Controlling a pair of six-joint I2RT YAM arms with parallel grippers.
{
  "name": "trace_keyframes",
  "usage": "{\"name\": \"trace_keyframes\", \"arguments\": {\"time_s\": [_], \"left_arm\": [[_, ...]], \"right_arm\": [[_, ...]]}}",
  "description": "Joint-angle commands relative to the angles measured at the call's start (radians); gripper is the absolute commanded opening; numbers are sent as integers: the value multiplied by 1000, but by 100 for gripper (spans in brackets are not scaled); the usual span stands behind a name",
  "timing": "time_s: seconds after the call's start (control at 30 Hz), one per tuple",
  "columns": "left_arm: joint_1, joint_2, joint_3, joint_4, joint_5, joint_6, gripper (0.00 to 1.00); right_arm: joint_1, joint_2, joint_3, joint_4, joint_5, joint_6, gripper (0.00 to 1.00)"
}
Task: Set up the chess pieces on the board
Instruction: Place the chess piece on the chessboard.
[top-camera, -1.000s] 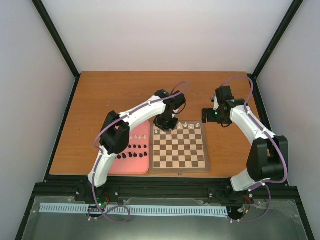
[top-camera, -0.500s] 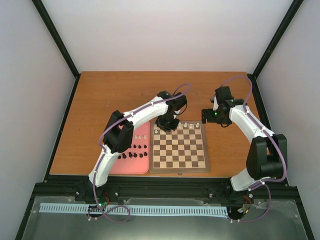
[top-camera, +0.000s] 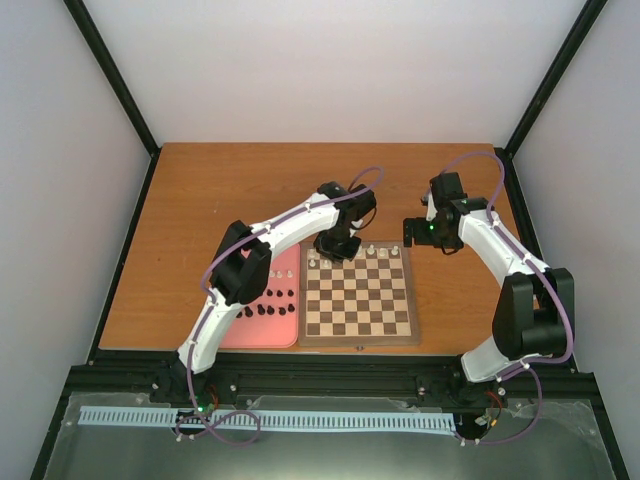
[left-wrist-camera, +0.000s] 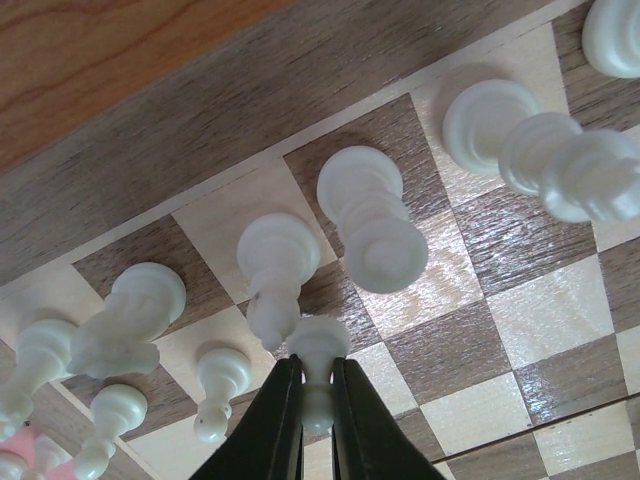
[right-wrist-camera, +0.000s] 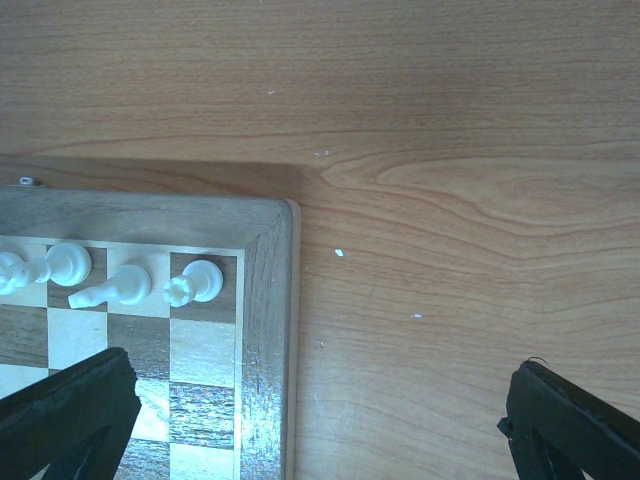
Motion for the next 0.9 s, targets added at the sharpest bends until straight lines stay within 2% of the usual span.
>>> {"name": "trace_keyframes", "arguments": {"time_s": [0.0, 0.4, 0.5, 0.87], "left_arm": [[-7, 0, 20, 5, -10, 18, 8], [-7, 2, 19, 6, -15, 18, 12], [-7, 2, 18, 5, -14, 19, 17], [-7, -7, 18, 3, -18, 21, 17]], "right_arm": [[-9, 12, 3, 12, 2, -1, 100], [-9, 10, 5, 12, 1, -2, 100], [-9, 10, 3, 12, 1, -2, 100], [-9, 7, 2, 12, 1, -1, 100]]}}
